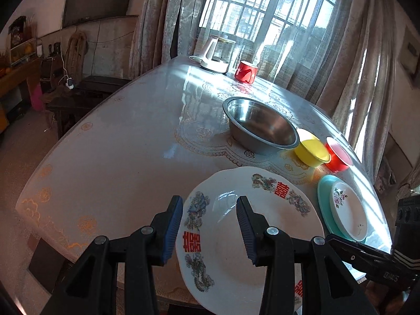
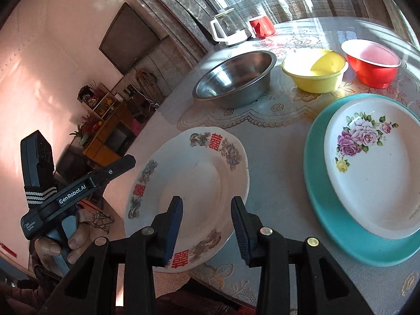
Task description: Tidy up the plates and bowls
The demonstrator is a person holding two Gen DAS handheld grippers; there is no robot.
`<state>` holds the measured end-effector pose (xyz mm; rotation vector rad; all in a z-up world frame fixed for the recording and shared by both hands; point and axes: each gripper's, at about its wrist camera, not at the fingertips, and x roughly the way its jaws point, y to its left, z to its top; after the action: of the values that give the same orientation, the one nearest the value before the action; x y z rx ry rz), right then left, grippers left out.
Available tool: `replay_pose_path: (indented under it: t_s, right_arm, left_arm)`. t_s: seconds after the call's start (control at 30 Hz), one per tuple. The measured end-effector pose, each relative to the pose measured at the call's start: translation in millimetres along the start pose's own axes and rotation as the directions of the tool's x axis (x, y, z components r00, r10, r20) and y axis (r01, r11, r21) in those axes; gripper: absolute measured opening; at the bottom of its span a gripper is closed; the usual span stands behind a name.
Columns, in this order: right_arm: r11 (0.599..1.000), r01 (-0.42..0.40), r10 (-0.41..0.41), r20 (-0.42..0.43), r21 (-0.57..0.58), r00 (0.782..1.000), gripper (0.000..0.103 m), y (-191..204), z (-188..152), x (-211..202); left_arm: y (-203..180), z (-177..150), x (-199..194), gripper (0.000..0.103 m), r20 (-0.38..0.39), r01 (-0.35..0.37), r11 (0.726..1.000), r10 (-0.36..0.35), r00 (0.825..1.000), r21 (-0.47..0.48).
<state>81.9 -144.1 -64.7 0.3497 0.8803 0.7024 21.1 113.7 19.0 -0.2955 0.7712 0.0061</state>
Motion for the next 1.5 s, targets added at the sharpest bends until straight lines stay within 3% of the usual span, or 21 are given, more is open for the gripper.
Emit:
replay_pose_path:
  t_s: [0.23, 0.37, 0.77, 0.87, 0.97, 1.1, 1.23, 1.43, 1.5]
  right_arm:
    - [1.000, -0.026, 0.026, -0.005, -0.004, 1.000, 0.040, 1.8, -6.5, -2.3]
    - [1.000, -0.003, 0.003, 0.008, -0.007, 1.000, 0.040, 2.1, -4.7, -6.8]
    - [0.999, 0.024, -0.022, -0.028, 0.048, 0.999, 0.041, -12.1, -10.5, 3.4]
    - [0.998, 0.021, -0.019, -0.040, 0.060, 0.999, 0.041, -14.0, -10.4, 10.8]
    - [0.999, 0.025, -0.023, -0.044, 0.040, 0.999, 0.041, -9.8, -9.6, 19.4]
    - [0.999, 0.034, -0.033, -0.041, 0.012, 0.999, 0.034, -6.0, -9.1, 30.2]
    - [0.999, 0.031, -0.030, -0.050, 0.024, 0.998, 0.019, -12.5, -10.6, 37.7]
    - [0.998, -0.026, 0.028, -0.041, 0.059, 0.999, 0.019, -21.2, -10.4, 38.4]
    - [0.994, -0.059, 0.062, -0.034, 0.088, 0.997, 0.019, -26.9, -10.9, 38.0]
  left_arm:
    - [35.1, -12.1, -10.8, 0.044, 0.035, 0.015, 1.000, -0.015, 0.999, -0.023]
    - [43.2, -25.1, -9.7, 0.050, 0.031, 0.012, 1.000, -0.012, 0.999, -0.010]
    - [42.2, -35.4, 13.7, 0.054, -0.056, 0.082, 0.996, -0.083, 0.995, -0.022]
    - [39.2, -33.6, 25.5, 0.050, -0.098, 0.080, 0.996, -0.083, 0.992, -0.034]
    - [34.9, -32.9, 31.1, 0.038, -0.112, 0.102, 0.994, -0.104, 0.988, -0.026]
    - [26.9, -31.5, 35.0, 0.036, -0.091, 0.088, 0.996, -0.085, 0.992, 0.028]
    - [23.4, -33.4, 44.0, 0.039, -0.092, 0.100, 0.994, -0.095, 0.991, 0.052]
    - [22.1, -31.6, 50.9, 0.037, -0.090, 0.111, 0.993, -0.107, 0.990, 0.045]
    - [20.7, -30.4, 51.7, 0.029, -0.104, 0.130, 0.990, -0.125, 0.987, 0.048]
